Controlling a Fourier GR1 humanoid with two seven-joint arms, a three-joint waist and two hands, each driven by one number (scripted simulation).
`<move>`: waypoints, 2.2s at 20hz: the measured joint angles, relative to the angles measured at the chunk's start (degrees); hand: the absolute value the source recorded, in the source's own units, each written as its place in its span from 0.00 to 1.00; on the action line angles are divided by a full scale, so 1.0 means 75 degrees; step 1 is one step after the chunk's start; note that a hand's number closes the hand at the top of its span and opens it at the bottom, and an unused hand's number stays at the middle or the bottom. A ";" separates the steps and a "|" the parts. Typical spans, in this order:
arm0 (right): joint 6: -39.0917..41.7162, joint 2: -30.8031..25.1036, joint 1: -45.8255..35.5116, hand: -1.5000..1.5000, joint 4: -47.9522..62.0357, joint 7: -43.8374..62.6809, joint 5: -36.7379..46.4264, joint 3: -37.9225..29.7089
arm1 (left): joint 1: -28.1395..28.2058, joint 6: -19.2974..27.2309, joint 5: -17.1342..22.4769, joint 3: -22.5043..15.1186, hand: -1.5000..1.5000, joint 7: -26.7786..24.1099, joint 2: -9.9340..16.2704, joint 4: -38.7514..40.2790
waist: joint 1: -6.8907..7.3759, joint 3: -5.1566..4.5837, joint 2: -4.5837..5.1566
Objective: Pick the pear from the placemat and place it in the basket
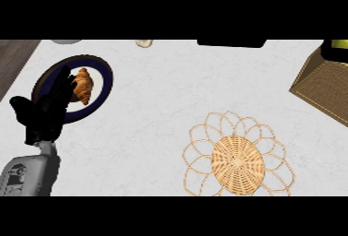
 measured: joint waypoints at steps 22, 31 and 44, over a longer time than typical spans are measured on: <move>0.0055 -0.0069 0.0159 1.00 0.0429 0.0125 0.0255 0.0116 | 0.0018 0.0044 -0.0104 -0.0109 0.50 -0.0081 -0.0110 -0.0011 | 0.0096 -0.0078 -0.0022; 0.0519 -0.0101 0.0120 1.00 0.0559 0.0338 0.0131 0.0017 | -0.0120 0.0053 -0.0106 -0.0079 0.50 0.0001 -0.0082 0.0036 | 0.0131 -0.0117 -0.0028; 0.0288 -0.0063 0.0365 0.00 0.0352 0.0408 -0.0918 -0.0963 | 0.0122 0.0068 -0.0087 -0.0070 0.50 -0.0056 -0.0134 -0.0100 | 0.0046 -0.0031 -0.0018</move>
